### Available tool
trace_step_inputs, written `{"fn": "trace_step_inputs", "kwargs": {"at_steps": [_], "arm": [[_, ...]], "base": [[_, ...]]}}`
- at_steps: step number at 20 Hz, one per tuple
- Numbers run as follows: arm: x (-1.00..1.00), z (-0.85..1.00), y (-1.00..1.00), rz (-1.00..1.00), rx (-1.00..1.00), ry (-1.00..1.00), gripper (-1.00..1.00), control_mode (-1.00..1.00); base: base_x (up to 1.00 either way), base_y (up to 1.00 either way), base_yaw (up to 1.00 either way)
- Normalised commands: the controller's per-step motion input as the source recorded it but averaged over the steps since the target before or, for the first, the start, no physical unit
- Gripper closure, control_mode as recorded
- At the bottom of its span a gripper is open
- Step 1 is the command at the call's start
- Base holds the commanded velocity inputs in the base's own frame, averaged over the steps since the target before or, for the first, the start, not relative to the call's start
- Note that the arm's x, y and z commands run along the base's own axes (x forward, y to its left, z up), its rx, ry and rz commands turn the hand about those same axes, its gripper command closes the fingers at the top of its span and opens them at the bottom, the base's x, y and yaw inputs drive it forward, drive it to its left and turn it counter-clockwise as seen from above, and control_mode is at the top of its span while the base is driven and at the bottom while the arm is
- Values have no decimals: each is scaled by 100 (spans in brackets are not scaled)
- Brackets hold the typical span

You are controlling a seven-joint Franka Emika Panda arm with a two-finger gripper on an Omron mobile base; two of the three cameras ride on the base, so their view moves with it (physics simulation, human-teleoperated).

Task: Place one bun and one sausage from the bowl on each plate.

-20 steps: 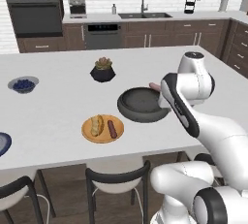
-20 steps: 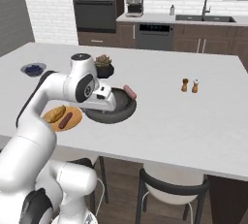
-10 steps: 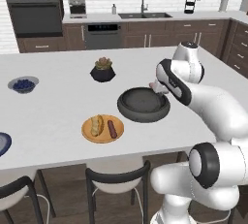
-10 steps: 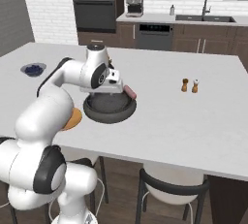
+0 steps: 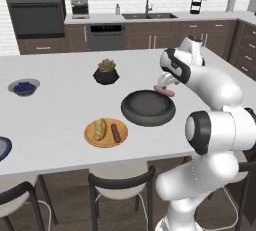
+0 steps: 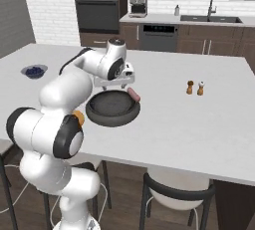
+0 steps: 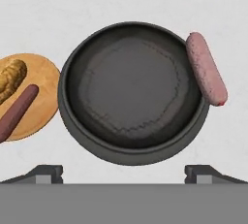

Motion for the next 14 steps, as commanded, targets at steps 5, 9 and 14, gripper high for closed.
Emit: {"fn": "trace_step_inputs", "kwargs": {"at_steps": [5,9,14], "arm": [[48,0,-10,15,0,-2,-100,-100],[40,0,-11,11,0,-1,-100,-100],[20,-19,-7,5,-12,-1,-100,-100]], "base": [[0,0,0],[0,0,0],[0,0,0]]}}
